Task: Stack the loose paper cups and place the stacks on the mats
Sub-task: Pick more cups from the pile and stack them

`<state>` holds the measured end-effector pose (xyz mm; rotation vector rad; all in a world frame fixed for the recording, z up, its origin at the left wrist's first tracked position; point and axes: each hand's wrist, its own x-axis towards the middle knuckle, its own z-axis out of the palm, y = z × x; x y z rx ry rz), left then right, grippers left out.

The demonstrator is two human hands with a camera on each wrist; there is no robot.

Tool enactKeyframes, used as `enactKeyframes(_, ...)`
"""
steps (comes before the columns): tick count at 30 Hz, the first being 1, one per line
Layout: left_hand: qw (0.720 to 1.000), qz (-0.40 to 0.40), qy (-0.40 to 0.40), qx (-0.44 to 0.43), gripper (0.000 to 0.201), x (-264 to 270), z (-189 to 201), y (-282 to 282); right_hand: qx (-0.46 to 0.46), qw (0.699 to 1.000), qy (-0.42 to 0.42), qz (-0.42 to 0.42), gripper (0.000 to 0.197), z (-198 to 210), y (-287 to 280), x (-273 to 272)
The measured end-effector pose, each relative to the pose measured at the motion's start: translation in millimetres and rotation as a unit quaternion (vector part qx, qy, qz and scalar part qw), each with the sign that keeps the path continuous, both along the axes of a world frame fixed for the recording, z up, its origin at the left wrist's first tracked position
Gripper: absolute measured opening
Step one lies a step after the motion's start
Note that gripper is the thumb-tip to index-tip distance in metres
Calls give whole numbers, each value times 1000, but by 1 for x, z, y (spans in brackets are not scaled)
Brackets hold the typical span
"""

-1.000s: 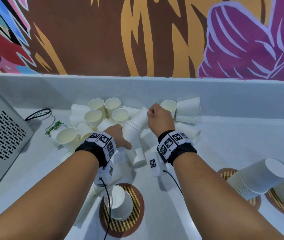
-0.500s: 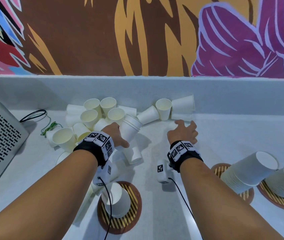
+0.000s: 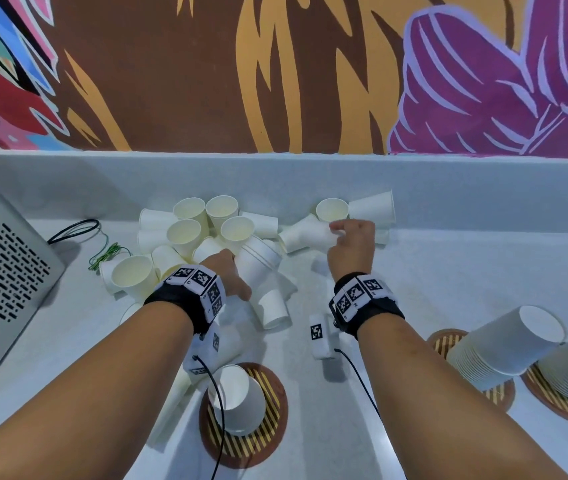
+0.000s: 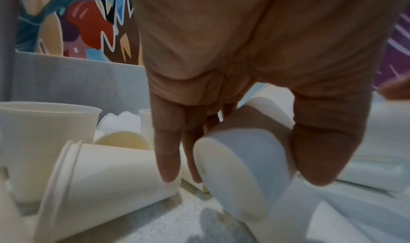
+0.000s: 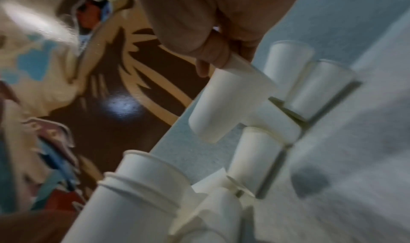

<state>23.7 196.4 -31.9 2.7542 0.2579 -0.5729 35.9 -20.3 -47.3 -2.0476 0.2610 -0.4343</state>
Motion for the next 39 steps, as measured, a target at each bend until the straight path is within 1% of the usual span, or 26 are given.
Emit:
enactKeyframes(3,1000,-4,-8,-8,77,-1,0,0,-43,993,-63,94,45,21,16,2)
enactKeyframes(5,999,-9,-24,-20,77,-1,0,0,-79,978,-93,170,45,27,28,1)
enactKeyframes(8,998,-12,-47,-39,80,1,0,1,-105,944,-90,299,45,20,48,-1)
enactKeyframes(10,998,-11,-45,-40,83,0,-2,3,-87,930,-88,345,43,16,57,-5)
enactKeyframes(11,998,-6,-44,-40,84,0,-3,4,-71,932,-86,344,43,14,59,-6)
enactKeyframes(13,998,21,-53,-40,84,-3,-4,10,-41,948,-78,306,45,9,60,-6)
enactKeyframes(15,996,52,-61,-40,84,-5,-6,17,-62,964,-38,256,42,-2,59,-4)
enactKeyframes(16,995,63,-60,-38,83,-7,-6,20,-92,965,5,245,37,-9,59,-4)
enactKeyframes(17,995,70,-57,-32,83,-8,-8,23,-125,958,56,250,32,-16,61,-4)
enactKeyframes(18,995,76,-51,-26,83,-10,-10,25,-155,946,99,266,32,-23,64,-6)
enactKeyframes(19,996,79,-45,-21,83,-11,-12,27,-184,932,127,286,38,-29,68,-8)
enactKeyframes(22,996,81,-31,-8,82,-15,-13,29,-292,883,149,335,56,-39,79,-16)
enactKeyframes(24,997,76,-24,-1,75,-15,-12,28,-358,857,150,339,59,-39,82,-20)
enactKeyframes(27,998,66,-15,13,75,-14,-11,30,-401,843,166,317,55,-37,79,-20)
enactKeyframes(30,998,49,-4,33,73,-13,-8,29,-406,832,206,317,39,-30,70,-15)
enactKeyframes(31,998,47,-1,39,71,-12,-8,29,-392,837,212,319,34,-26,68,-12)
enactKeyframes(32,998,46,0,43,70,-12,-8,28,-368,850,210,314,32,-21,65,-9)
enactKeyframes(33,998,48,3,46,70,-12,-9,27,-341,869,200,298,32,-16,62,-6)
enactKeyframes(36,998,37,14,56,68,-14,-11,24,-262,936,124,198,31,8,54,4)
enactKeyframes(37,998,34,23,52,69,-14,-11,23,-233,953,96,170,32,15,52,6)
enactKeyframes(39,998,22,36,43,69,-15,-9,19,-181,972,52,143,32,28,51,7)
